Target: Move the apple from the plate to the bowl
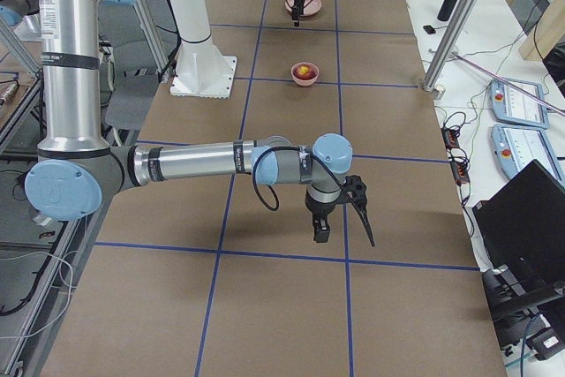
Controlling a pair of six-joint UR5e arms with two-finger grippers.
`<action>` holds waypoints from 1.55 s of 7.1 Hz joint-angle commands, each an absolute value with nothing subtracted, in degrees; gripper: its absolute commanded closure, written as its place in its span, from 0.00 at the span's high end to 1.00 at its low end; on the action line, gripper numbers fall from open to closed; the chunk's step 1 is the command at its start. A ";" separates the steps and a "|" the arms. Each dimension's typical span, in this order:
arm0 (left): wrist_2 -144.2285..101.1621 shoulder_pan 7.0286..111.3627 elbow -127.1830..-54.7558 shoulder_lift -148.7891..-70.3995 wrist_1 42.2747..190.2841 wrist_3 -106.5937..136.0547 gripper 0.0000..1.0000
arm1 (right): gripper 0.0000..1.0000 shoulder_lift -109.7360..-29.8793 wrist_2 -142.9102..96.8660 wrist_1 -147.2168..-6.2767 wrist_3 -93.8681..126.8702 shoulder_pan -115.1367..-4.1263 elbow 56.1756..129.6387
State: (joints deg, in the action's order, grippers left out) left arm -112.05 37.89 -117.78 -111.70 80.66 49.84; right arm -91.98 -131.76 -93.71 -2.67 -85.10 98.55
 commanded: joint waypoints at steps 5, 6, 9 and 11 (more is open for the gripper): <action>-127.07 76.41 -111.48 -87.74 82.51 -2.75 0.98 | 1.00 -95.36 -131.57 -93.69 -0.62 -89.47 98.00; -129.87 81.86 -107.01 -84.67 82.70 -3.42 0.98 | 1.00 -95.45 -131.66 -93.69 -0.62 -89.47 97.91; -142.38 92.35 -98.44 -83.41 88.33 -3.34 0.98 | 1.00 -95.36 -131.84 -93.60 -0.62 -89.47 98.00; -141.51 92.73 -99.58 -84.19 88.51 -3.43 0.98 | 1.00 -95.27 -131.84 -93.60 -0.62 -89.47 98.00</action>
State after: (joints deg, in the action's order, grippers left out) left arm -141.65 92.33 -99.24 -83.57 88.30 -3.41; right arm -95.34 -131.87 -93.61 -0.61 -89.47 98.08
